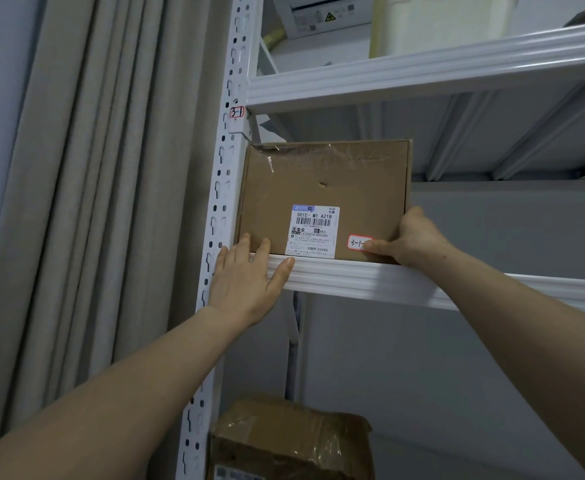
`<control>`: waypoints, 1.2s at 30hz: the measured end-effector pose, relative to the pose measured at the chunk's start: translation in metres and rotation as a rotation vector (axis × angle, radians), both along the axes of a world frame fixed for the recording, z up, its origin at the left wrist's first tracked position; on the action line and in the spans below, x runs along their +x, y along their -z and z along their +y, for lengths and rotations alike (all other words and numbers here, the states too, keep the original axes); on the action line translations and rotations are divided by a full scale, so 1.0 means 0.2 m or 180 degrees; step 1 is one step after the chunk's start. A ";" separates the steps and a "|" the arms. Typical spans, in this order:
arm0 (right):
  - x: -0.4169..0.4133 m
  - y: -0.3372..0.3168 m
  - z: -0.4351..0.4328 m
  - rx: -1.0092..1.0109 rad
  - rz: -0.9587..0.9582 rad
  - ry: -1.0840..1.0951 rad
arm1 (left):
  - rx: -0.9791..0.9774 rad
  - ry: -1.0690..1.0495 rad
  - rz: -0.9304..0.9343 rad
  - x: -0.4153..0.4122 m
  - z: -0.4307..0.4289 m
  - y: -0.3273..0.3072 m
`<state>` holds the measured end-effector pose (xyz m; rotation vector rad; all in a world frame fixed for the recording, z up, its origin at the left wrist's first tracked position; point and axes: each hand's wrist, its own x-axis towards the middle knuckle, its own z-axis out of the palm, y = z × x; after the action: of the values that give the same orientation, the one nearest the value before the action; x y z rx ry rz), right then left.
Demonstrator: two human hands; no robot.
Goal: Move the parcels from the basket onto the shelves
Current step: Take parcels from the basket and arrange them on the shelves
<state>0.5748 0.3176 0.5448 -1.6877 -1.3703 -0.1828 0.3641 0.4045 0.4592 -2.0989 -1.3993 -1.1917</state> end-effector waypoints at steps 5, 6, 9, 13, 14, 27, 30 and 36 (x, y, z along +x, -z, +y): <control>0.00 -0.01 0.01 -0.0081 0.0080 -0.0026 | -0.0128 0.0045 0.0006 0.00 -0.02 -0.01; 0.01 -0.01 0.01 -0.0094 0.0088 -0.0042 | -0.0141 0.0051 0.0016 0.00 -0.03 -0.01; 0.01 -0.01 0.01 -0.0084 0.0116 -0.0075 | -0.0161 0.0084 0.0002 0.00 -0.05 -0.02; 0.02 0.00 0.02 -0.0045 0.0323 -0.0196 | -0.0137 0.0057 -0.0002 0.00 -0.08 -0.03; 0.02 0.00 0.02 -0.0001 0.0392 -0.0227 | -0.0122 0.0058 0.0008 0.00 -0.09 -0.03; -0.57 0.53 -0.03 0.0845 -0.1684 -0.1343 | -0.0235 -0.0422 0.0159 -0.24 -0.31 0.22; -0.76 0.81 -0.01 0.0227 -0.1716 -0.1884 | -0.0662 -0.0754 0.0174 -0.42 -0.42 0.45; -1.15 1.35 -0.09 -0.0907 -0.1519 -0.2814 | -0.1676 -0.1634 -0.0103 -0.84 -0.78 1.03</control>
<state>0.3438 0.2997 0.2757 -1.1264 -2.4673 0.1388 0.1966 0.2484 0.2537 -1.8217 -2.2789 -0.7012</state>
